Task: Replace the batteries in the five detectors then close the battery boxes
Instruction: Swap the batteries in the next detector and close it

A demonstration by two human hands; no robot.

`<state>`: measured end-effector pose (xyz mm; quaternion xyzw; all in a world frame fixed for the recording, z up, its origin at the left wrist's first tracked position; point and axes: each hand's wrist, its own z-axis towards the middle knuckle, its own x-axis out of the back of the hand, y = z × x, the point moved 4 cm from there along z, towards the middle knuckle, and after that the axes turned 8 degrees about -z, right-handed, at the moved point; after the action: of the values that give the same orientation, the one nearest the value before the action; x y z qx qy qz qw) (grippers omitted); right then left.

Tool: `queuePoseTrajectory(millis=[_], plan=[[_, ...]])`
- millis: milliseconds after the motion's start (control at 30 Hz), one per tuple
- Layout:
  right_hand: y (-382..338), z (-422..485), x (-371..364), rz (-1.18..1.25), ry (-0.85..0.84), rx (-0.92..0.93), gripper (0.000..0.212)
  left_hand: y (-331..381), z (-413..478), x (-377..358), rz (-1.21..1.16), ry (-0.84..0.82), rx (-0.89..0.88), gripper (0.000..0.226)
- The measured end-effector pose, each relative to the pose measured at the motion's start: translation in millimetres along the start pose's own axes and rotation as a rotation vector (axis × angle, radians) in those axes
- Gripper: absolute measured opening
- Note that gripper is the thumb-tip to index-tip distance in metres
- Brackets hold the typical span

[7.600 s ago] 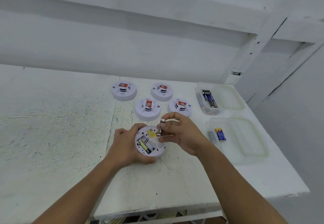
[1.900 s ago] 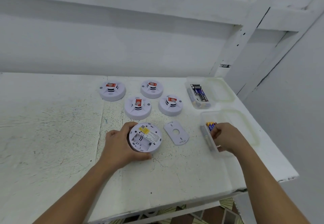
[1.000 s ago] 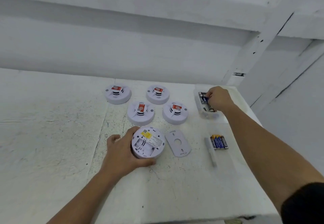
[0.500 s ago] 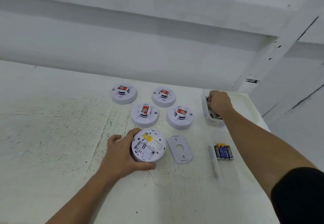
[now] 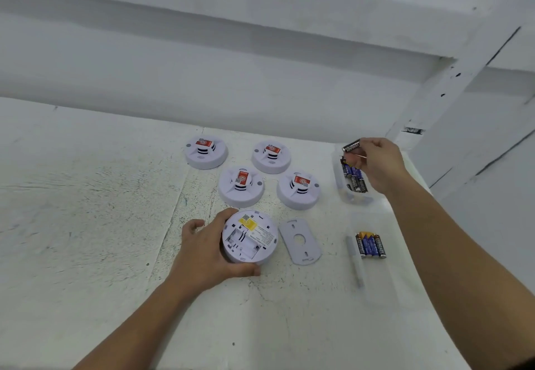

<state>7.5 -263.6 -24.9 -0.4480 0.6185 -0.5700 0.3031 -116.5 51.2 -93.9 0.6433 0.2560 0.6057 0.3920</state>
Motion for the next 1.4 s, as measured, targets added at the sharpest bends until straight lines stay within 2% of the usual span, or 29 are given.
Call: queuePoseTrajectory(millis=[67,233,300,367,467,567,667,900,1167,1400], plan=[[-6.5,-27.4,-13.5,0.068,-0.082,-0.001,0.008,-3.2,0.5,-0.3,0.001,-0.007,-0.005,0.097],[1.6,-91.1,-53.8,0.055,-0.283,0.013,0.018,-10.3,0.7,-0.2,-0.005,-0.036,-0.029,0.097],[11.8,-114.7,-67.5,0.009,-0.334,0.010,0.016,-10.7,0.9,-0.4,-0.024,-0.044,-0.041,0.095],[24.7,-136.1,-80.6,-0.142,-0.377,0.044,0.014,-13.0,1.0,0.3,-0.041,-0.058,-0.053,0.093],[40.0,-158.7,-91.0,-0.468,-0.402,0.215,0.010,-17.2,2.4,-0.4,-0.063,-0.074,-0.063,0.092],[51.4,-173.9,-98.0,-0.591,-0.462,0.327,0.007,-18.8,3.7,1.1,-0.088,-0.081,-0.071,0.091],[61.5,-180.1,-99.2,-0.631,-0.501,0.387,0.007,-20.6,4.4,1.3,-0.101,-0.097,-0.076,0.094],[79.1,-184.7,-92.3,-0.703,-0.571,0.518,0.024,-30.2,9.3,-1.9,-0.081,-0.137,-0.079,0.103],[79.8,-181.6,-88.9,-0.740,-0.651,0.544,0.020,-29.5,11.3,-1.7,-0.078,-0.154,-0.099,0.111],[71.9,-177.4,-93.2,-0.818,-0.652,0.538,0.020,-30.4,11.5,-2.8,-0.070,-0.149,-0.109,0.110]])
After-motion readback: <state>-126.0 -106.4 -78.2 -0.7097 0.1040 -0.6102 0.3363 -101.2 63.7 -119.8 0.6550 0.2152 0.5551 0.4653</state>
